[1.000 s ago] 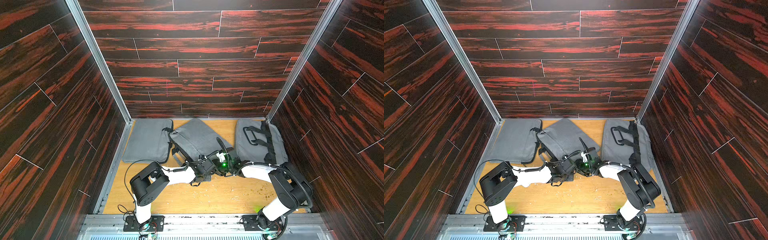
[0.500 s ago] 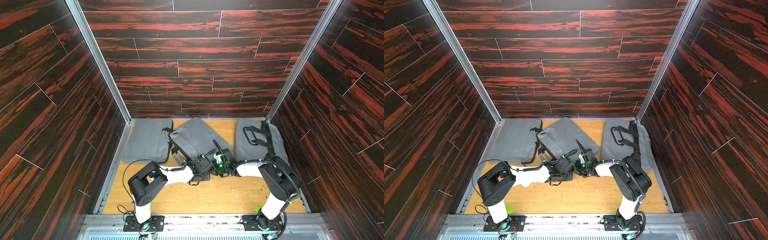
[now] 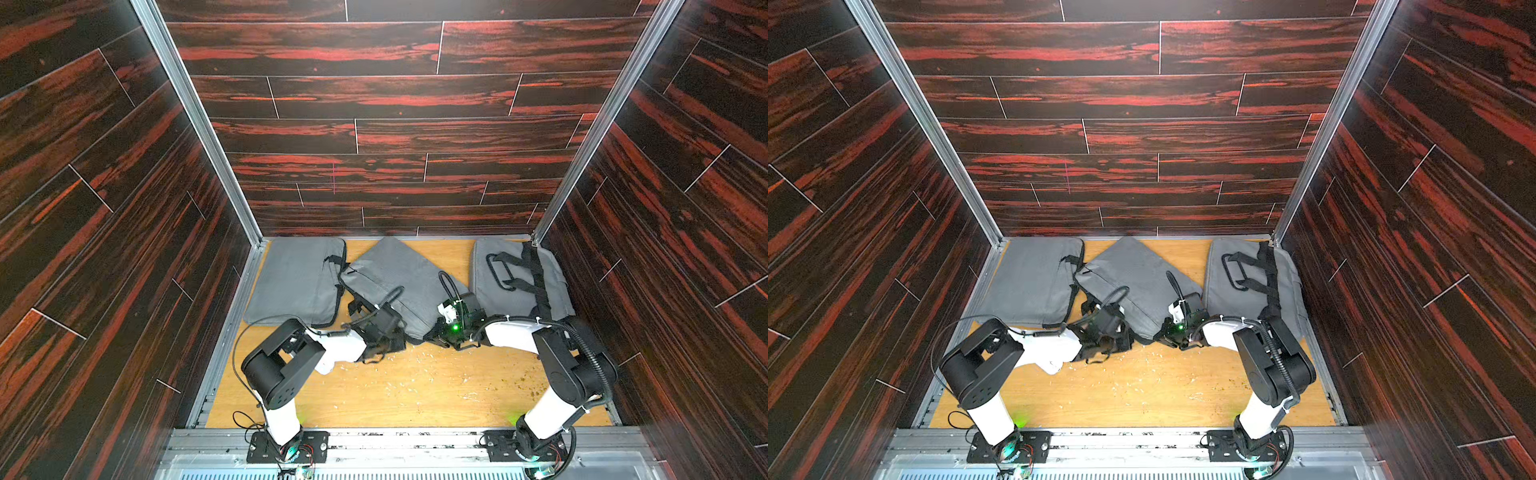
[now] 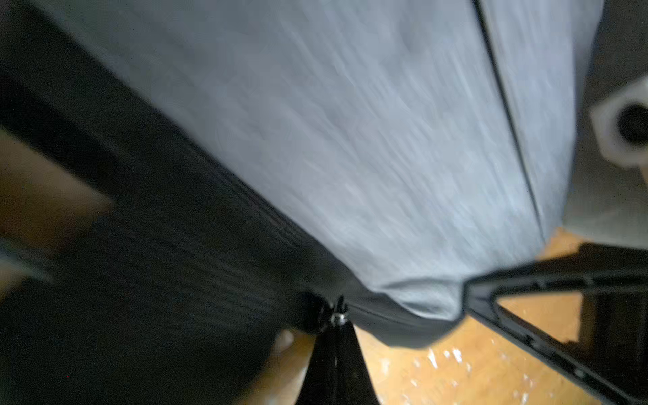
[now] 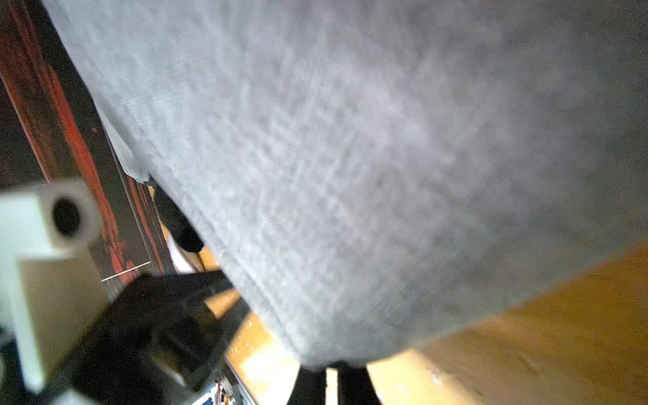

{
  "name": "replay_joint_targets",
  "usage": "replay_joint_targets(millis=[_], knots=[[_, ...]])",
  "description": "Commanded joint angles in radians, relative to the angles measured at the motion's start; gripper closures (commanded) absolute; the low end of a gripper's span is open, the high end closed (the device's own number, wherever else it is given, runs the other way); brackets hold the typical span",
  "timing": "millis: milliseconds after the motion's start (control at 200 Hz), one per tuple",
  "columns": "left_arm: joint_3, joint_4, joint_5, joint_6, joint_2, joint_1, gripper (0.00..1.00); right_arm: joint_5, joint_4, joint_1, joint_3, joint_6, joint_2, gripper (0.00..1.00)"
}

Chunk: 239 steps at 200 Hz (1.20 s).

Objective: Put the mouse into the laptop bag
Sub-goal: Zip the zipper on the zippered laptop bag.

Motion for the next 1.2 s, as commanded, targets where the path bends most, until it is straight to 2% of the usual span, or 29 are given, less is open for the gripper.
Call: replay_joint_targets(millis=[0,180,371,416,701,892,992,1047,1117,1192], knots=[[-0.043,-0.219,-0.209,0.032,0.048,0.107,1.0,0.072,-0.192,-0.072,-0.003,-0.067,-0.051,1.0],[-0.091,-0.246,-0.238,0.07,-0.003,0.191,1.0,0.081,-0.254,-0.156,0.037,-0.118,-0.078,1.0],[-0.141,-0.278,-0.268,0.098,-0.107,0.276,1.0,0.084,-0.355,-0.219,0.171,-0.173,-0.105,1.0],[-0.146,-0.282,-0.268,0.103,-0.124,0.288,1.0,0.119,-0.38,-0.233,0.209,-0.182,-0.114,1.0],[-0.115,-0.283,-0.249,0.104,-0.149,0.301,1.0,0.127,-0.503,-0.297,0.413,-0.222,-0.152,1.0],[-0.097,-0.262,-0.172,0.095,-0.167,0.295,1.0,0.037,-0.478,-0.29,0.434,-0.202,-0.13,1.0],[-0.088,-0.227,-0.096,0.087,-0.202,0.259,0.68,0.022,-0.474,-0.286,0.441,-0.199,-0.136,1.0],[-0.076,-0.191,-0.048,0.084,-0.216,0.215,0.54,0.005,-0.475,-0.285,0.449,-0.198,-0.141,1.0],[-0.039,-0.177,-0.036,0.086,-0.216,0.135,0.46,-0.015,-0.468,-0.285,0.457,-0.189,-0.146,1.0],[0.01,-0.17,-0.035,0.083,-0.19,0.055,0.44,-0.026,-0.466,-0.282,0.468,-0.182,-0.145,1.0]])
